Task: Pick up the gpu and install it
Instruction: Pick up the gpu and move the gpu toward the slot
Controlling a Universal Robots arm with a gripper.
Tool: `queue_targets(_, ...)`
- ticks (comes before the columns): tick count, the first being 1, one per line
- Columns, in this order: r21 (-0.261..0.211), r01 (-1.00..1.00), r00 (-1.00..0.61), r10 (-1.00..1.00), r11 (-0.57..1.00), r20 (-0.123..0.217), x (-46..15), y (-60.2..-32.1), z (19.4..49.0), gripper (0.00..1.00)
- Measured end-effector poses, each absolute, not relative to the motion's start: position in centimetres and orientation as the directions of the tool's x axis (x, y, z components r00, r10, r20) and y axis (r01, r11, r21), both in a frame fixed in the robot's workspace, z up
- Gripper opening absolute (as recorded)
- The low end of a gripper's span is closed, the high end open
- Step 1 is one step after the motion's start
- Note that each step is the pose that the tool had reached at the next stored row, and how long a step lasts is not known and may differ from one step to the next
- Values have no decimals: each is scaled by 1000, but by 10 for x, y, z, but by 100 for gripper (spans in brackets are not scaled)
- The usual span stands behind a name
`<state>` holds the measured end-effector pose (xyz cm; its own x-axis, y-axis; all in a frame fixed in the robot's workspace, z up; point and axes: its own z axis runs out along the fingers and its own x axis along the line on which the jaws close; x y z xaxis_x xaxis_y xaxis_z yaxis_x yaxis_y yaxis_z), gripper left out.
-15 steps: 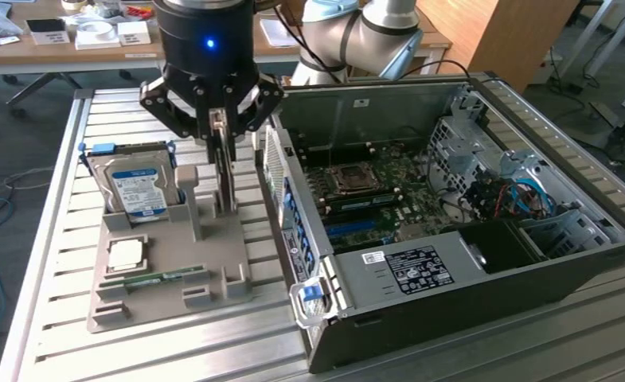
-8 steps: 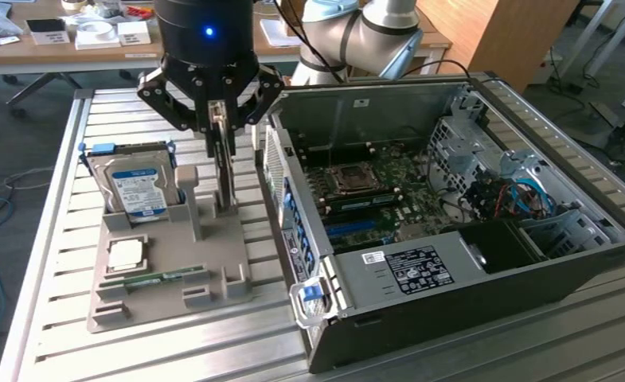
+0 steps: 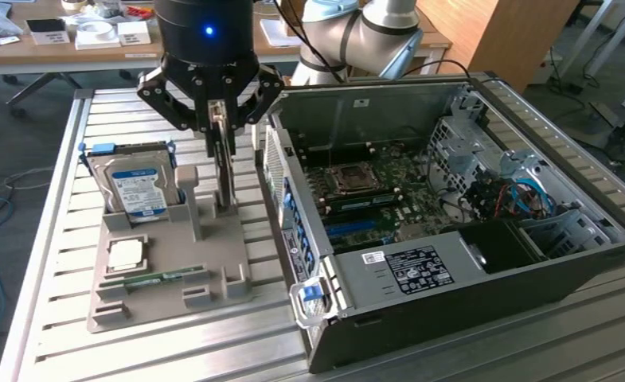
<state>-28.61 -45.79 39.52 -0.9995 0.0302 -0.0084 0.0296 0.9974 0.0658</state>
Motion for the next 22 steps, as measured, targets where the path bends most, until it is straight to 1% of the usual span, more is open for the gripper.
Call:
queue_targets(5,66,30,-1000,30,997,-9,-286,-458,400,27)
queue_targets(22,67,30,-1000,30,997,-8,-274,-458,400,27)
